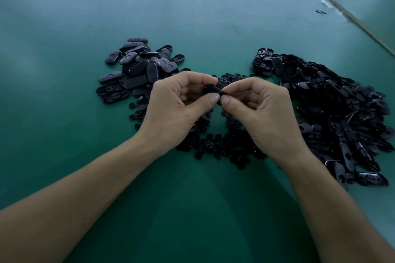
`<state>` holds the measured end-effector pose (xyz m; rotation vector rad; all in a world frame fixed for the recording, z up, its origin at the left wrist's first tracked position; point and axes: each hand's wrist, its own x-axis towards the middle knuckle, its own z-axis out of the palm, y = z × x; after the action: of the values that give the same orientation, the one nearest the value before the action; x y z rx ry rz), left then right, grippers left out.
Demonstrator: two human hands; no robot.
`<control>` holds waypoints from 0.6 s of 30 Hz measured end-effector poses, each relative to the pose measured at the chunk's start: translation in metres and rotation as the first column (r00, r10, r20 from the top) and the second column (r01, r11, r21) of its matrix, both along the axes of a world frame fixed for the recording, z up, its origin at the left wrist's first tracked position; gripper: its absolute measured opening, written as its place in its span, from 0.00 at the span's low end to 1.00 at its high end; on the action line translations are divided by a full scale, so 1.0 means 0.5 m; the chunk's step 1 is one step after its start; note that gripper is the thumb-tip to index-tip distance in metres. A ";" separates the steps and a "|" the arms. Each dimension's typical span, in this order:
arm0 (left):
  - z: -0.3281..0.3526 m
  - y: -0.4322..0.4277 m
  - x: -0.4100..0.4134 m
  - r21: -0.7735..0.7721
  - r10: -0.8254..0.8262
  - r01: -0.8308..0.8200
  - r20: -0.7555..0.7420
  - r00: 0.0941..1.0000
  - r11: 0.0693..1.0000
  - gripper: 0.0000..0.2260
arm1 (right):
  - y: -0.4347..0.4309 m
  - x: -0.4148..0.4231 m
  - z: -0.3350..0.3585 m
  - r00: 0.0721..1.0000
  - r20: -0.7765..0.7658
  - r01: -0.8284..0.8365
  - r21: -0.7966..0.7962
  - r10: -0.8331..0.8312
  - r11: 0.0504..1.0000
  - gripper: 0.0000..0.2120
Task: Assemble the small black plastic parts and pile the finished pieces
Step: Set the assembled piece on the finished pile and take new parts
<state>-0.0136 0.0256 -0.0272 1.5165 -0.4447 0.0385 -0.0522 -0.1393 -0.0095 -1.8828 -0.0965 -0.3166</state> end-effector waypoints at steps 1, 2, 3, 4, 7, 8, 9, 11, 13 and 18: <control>0.000 0.000 -0.001 0.005 0.000 0.000 0.001 1.000 1.000 0.11 | 0.000 -0.001 0.000 1.000 -0.004 -0.001 -0.012 0.000 1.000 0.08; -0.001 0.000 -0.001 0.010 0.002 -0.002 0.004 1.000 1.000 0.11 | 0.000 -0.001 0.001 1.000 -0.007 0.002 -0.026 -0.002 1.000 0.08; -0.002 0.000 -0.001 0.015 0.005 -0.006 0.007 1.000 1.000 0.11 | 0.001 -0.001 0.002 1.000 -0.010 0.005 -0.040 -0.005 0.999 0.09; -0.003 0.000 0.000 0.021 0.009 -0.009 0.010 1.000 1.000 0.11 | 0.002 -0.001 0.002 1.000 -0.013 0.010 -0.052 -0.011 0.999 0.09; -0.005 0.001 0.001 0.030 0.021 -0.022 0.010 1.000 0.999 0.11 | 0.006 0.001 0.004 0.999 -0.012 0.033 -0.091 -0.035 0.995 0.09; -0.006 0.001 0.002 0.032 0.028 -0.028 0.007 1.000 0.999 0.11 | 0.008 0.001 0.004 0.999 -0.012 0.042 -0.099 -0.043 0.994 0.08; -0.007 0.002 0.002 0.033 0.033 -0.033 0.002 0.999 0.999 0.11 | 0.009 0.001 0.005 0.999 -0.015 0.050 -0.105 -0.052 0.993 0.08; -0.008 0.002 0.004 0.029 0.035 -0.035 -0.006 0.999 0.999 0.12 | 0.012 0.001 0.005 0.997 -0.021 0.068 -0.112 -0.070 0.991 0.07; -0.008 0.001 0.004 0.033 0.029 -0.028 -0.007 1.000 0.999 0.12 | 0.013 0.002 0.004 0.995 -0.037 0.083 -0.111 -0.087 0.990 0.06; -0.006 0.000 0.002 0.022 0.034 -0.034 -0.014 0.999 0.999 0.12 | 0.012 0.004 0.002 0.992 -0.057 0.107 -0.094 -0.113 0.990 0.04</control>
<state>-0.0124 0.0257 -0.0299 1.5445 -0.4088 0.0494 -0.0502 -0.1332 -0.0086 -1.9901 0.0359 -0.3333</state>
